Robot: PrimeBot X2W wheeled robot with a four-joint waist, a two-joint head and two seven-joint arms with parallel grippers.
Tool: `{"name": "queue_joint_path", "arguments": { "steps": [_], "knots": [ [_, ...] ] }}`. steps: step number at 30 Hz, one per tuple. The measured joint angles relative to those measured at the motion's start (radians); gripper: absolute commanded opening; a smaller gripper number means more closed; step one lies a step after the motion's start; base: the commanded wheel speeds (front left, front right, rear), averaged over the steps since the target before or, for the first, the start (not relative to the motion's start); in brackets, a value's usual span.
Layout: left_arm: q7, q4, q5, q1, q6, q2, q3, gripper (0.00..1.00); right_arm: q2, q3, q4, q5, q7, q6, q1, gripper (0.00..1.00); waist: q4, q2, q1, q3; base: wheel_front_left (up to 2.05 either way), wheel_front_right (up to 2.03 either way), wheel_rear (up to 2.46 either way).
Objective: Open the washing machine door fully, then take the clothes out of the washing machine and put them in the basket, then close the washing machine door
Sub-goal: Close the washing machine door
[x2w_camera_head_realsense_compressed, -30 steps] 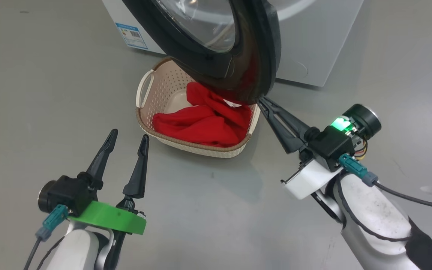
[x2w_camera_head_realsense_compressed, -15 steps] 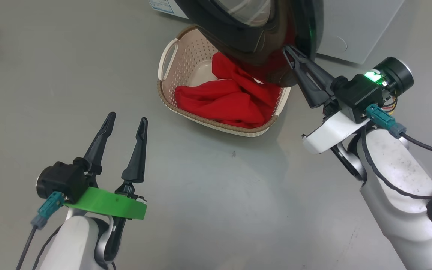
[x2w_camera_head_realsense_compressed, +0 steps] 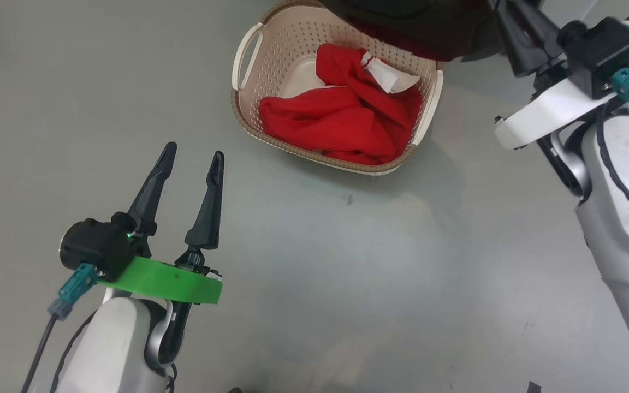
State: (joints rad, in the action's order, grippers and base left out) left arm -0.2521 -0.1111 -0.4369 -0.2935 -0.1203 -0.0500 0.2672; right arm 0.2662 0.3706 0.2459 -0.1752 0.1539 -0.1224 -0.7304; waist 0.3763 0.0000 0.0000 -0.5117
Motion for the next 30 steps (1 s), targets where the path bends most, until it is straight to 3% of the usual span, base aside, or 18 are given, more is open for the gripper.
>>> {"name": "queue_joint_path", "arguments": {
  "steps": [30],
  "knots": [
    [0.000,-0.001,-0.006,-0.086,-0.004,0.025,0.026,1.00,0.136,-0.095,0.166,0.020,-0.047,-0.008,-0.384,0.00,0.052,0.0000,0.0001,-0.178,0.00,0.00,0.00]
  ]
}}
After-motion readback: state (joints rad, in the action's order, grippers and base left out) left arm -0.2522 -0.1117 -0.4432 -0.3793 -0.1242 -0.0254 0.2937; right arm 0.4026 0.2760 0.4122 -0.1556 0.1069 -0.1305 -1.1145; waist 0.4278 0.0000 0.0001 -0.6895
